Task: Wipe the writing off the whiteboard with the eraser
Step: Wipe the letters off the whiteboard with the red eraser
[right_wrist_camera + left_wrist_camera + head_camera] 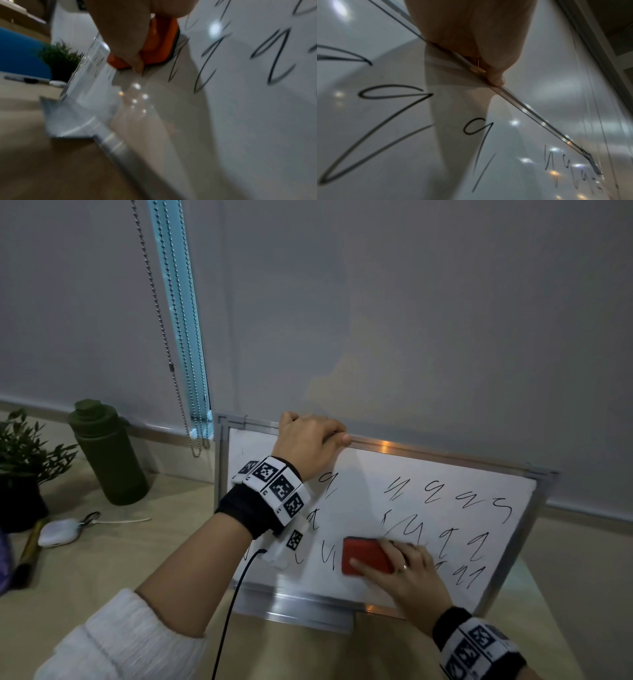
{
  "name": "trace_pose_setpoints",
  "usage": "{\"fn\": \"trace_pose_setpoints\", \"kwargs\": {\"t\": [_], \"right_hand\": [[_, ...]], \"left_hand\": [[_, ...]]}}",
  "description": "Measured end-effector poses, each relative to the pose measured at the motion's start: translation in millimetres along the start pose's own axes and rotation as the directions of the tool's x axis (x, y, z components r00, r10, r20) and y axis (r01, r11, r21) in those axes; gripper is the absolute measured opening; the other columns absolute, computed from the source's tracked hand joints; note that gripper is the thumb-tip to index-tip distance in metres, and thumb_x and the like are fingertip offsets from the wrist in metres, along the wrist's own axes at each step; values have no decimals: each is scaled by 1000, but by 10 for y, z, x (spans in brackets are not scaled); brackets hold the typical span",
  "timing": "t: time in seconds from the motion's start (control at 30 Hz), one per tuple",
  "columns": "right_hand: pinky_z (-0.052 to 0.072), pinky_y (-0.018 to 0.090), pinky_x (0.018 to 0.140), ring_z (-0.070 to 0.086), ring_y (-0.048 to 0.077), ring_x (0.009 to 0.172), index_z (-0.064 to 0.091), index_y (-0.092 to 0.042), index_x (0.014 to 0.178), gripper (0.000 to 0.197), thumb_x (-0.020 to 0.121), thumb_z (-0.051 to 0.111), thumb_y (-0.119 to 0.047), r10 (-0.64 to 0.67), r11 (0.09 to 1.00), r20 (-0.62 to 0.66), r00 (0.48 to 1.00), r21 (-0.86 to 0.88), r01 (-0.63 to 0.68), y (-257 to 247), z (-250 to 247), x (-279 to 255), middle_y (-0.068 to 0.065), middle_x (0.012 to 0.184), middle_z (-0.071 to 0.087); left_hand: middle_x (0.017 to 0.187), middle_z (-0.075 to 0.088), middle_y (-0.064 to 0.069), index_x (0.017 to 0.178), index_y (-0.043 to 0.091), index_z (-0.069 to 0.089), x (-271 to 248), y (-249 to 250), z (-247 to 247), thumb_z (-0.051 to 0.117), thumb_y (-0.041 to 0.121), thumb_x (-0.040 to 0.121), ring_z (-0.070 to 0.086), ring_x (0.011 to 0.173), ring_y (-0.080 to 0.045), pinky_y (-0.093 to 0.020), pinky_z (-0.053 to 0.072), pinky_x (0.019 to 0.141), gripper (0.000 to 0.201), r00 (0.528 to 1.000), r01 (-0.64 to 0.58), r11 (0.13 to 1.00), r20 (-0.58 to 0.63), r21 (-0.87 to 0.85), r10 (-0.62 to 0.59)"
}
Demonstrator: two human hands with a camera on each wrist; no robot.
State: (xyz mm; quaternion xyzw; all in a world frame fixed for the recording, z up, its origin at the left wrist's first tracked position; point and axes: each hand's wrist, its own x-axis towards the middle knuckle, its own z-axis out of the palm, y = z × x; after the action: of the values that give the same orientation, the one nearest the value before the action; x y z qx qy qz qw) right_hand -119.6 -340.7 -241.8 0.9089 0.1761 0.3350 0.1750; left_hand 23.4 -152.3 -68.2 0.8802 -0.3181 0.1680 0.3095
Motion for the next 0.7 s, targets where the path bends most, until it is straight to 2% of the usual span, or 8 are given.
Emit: {"fn": "trace_pose_setpoints", "kwargs": {"t": [0.1,0.17,0.23,0.3,0.37,0.43,0.6,0.7], "right_hand": [[30,39,83,42,29,98,45,-40,122,62,66,64,-20,181,983,-103,978,55,-176,164,-212,278,12,119,42],[26,38,85,40,30,102,44,-38,126,58,72,62,-25,415,907,-155,896,152,-394,228,-321,467,14,121,41],[25,37,86,41,33,102,40,-38,130,58,76,57,-29,505,857,-164,847,211,-470,204,-304,509,14,122,38],[27,35,82,45,33,94,40,-40,129,73,66,71,-24,431,894,-118,895,195,-404,74,-187,391,12,119,39],[38,37,79,42,27,86,44,-39,122,89,47,87,-18,210,972,-45,977,121,-203,-83,-63,208,12,114,42],[47,39,72,40,26,85,47,-38,118,90,42,90,-20,67,995,-21,998,70,-65,-31,-79,158,12,112,44],[30,36,83,39,27,95,47,-39,121,53,69,58,-30,358,930,-213,909,167,-327,268,-308,501,10,119,41],[30,37,85,37,27,100,47,-34,122,52,72,59,-31,419,907,-288,861,180,-381,267,-303,626,10,119,40]], "left_hand": [[91,71,-1,91,22,64,-18,11,-16,46,37,87,56,88,-19,-27,10,67,24,1000,-10,1000,-9,3,10],[91,70,0,93,21,64,-25,17,-21,48,38,86,54,85,-17,-26,9,67,25,1000,-8,1000,-9,1,8],[89,69,0,97,20,64,-9,35,-21,50,42,84,51,81,-15,-26,9,67,28,1000,-1,1000,-9,5,1],[90,69,-1,99,20,63,3,48,-20,52,43,83,54,85,-17,-25,9,68,30,1000,9,1000,-10,4,-9],[91,69,-1,99,20,63,8,54,-24,52,42,82,57,90,-19,-25,9,69,30,1000,13,1000,-9,2,-13],[92,69,-1,99,20,63,-4,63,-27,52,42,82,57,92,-19,-25,9,69,30,1000,11,1000,-9,10,-11],[93,70,-1,98,20,64,-37,76,-26,53,42,82,56,94,-18,-29,14,75,29,1000,12,1000,-18,3,-12],[93,70,0,98,20,64,-48,85,-34,53,42,82,56,92,-18,-29,14,74,29,1000,11,1000,-29,4,-11]]}}
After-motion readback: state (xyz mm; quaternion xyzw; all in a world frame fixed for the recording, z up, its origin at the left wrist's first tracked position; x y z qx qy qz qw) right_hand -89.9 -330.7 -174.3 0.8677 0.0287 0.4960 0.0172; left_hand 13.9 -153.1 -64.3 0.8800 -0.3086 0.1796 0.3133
